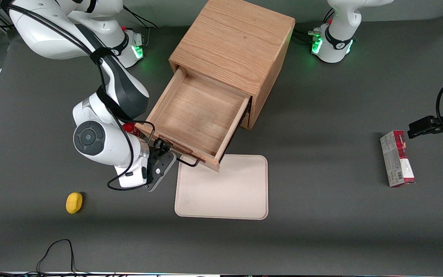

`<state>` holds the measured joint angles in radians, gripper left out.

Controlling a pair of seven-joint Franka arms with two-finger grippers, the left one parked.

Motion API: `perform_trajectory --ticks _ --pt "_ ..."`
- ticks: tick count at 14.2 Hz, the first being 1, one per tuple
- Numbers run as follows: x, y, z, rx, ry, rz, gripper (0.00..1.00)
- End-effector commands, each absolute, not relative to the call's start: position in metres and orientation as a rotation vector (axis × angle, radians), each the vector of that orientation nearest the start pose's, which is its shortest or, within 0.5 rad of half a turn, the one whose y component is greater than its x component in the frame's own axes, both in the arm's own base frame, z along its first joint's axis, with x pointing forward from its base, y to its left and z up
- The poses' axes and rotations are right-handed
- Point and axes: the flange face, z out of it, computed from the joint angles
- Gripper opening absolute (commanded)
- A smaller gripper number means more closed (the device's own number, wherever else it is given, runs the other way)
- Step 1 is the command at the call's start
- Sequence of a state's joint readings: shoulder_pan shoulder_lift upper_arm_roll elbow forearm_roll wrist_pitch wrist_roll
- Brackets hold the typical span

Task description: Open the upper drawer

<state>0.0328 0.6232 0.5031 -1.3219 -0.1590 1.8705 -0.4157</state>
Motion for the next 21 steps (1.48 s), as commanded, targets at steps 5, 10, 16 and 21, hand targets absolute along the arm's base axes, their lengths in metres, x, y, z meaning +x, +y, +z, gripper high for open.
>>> perform_trajectory --ticks 5,10,16,21 --pt "0.674 0.267 0.503 -2.805 -1.375 -0.259 1.0" --pt "0.666 0.195 0.559 -2.888 -1.095 -0.221 1.0" --pt "0.565 0.104 0.585 -3.043 -0.434 -0.033 1.0" --pt "0.487 0.066 0.609 -3.099 -0.199 -0.029 1.0"
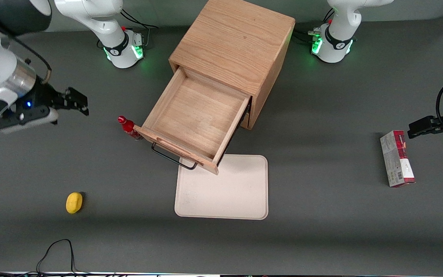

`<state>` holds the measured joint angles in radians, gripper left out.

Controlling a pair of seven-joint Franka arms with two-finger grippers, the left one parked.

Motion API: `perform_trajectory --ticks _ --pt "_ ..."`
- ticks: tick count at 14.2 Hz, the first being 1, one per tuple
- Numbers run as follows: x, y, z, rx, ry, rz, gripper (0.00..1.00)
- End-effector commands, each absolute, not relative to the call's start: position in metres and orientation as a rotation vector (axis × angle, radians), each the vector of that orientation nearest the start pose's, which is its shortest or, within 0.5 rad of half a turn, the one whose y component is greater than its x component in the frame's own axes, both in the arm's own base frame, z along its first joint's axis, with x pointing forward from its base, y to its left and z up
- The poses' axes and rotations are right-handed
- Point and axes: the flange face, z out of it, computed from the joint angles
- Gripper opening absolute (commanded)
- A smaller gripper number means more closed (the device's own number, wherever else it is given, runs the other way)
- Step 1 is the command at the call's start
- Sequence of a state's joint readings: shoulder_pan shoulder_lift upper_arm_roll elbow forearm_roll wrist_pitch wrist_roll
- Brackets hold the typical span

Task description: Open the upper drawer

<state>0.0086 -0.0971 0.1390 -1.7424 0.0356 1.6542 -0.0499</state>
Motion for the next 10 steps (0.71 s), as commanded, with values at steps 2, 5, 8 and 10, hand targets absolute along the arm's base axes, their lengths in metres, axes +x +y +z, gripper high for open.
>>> perform_trajectory --ticks 2,5,8,10 --pt "0.486 0.049 0.614 -3.096 -0.149 -0.004 1.0" --pt "0.487 0.037 0.614 -3.096 -0.084 0.002 1.0" --pt "0.493 0.037 0.617 -3.101 0.003 -0.005 1.0" --pt "0.499 0.038 0.613 -3.101 0.024 0.007 1.0"
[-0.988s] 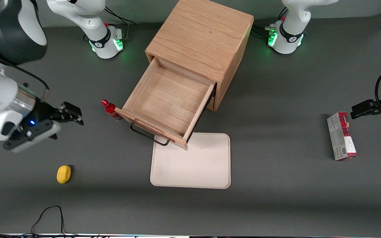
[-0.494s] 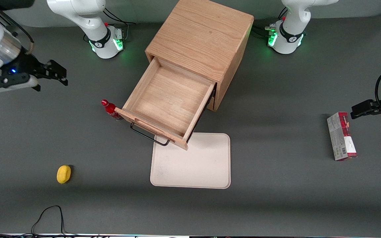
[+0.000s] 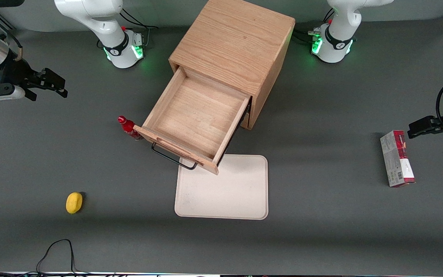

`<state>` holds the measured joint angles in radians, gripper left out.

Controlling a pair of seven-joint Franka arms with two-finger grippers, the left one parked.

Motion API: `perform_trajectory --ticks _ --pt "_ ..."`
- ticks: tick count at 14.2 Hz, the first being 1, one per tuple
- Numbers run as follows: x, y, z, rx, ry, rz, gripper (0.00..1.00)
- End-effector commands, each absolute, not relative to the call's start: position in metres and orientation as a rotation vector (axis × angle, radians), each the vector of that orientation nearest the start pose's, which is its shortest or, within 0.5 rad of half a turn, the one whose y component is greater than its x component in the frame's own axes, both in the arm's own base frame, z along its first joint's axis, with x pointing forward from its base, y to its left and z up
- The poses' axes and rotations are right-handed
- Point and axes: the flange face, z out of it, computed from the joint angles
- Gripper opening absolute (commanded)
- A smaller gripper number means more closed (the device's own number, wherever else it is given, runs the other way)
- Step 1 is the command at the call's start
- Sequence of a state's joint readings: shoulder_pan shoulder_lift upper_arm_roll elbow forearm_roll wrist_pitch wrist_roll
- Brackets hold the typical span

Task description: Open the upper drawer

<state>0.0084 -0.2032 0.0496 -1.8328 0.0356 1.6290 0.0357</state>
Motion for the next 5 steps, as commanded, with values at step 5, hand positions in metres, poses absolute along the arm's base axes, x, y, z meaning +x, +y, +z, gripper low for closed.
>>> perform_trajectory --ticks 5 --pt "0.5079 0.0381 0.6154 -3.107 0.007 -0.004 1.0"
